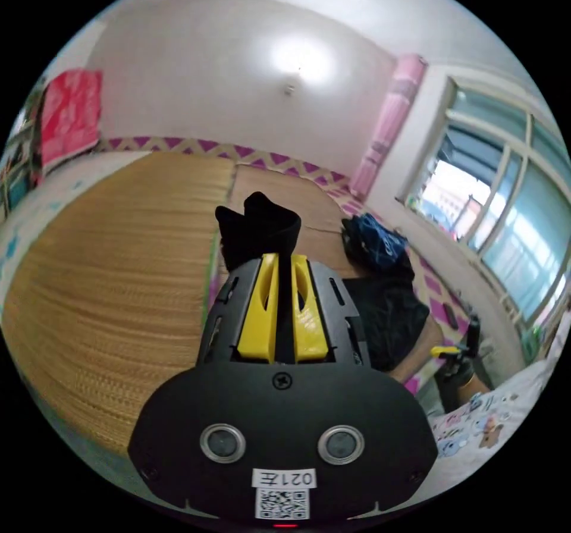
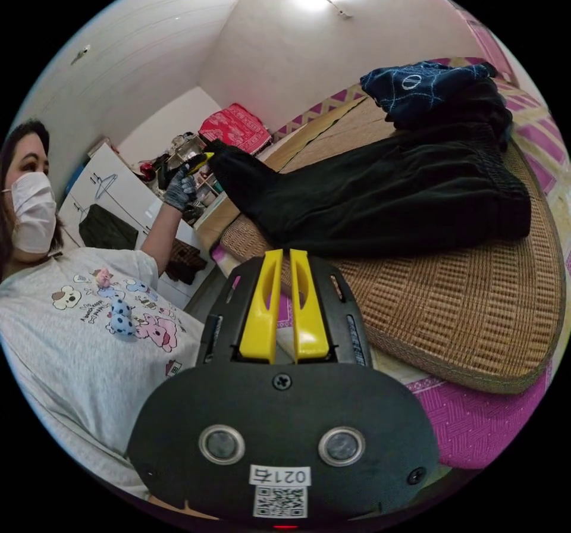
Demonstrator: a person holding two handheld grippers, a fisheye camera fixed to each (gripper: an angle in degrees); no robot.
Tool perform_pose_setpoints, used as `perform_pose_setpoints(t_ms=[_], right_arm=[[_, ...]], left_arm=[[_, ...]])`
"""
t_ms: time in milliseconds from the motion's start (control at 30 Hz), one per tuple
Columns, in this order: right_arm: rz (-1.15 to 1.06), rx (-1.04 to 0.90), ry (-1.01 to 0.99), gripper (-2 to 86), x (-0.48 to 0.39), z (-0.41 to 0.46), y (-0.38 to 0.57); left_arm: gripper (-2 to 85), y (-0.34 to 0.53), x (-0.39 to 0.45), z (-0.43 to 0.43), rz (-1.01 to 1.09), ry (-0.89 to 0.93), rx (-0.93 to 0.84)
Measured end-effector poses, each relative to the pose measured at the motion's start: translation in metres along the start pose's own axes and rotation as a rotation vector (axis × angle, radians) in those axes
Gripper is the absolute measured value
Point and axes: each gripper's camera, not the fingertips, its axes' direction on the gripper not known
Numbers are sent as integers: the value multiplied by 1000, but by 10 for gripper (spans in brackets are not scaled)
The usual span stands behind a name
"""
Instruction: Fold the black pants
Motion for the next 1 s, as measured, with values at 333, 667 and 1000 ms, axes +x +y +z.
perform_pose_setpoints(t_ms=[333,667,1000], right_arm=[[31,68,-55,6,17,-59,32],[190,224,-10,58,72,-122,32],[414,393,-2,90,148,-179,21]], left_arm=[[7,103,221,265,238,-70,-344],[27,128,235,303,148,120,-317],[42,117,203,316,130,206,-299]])
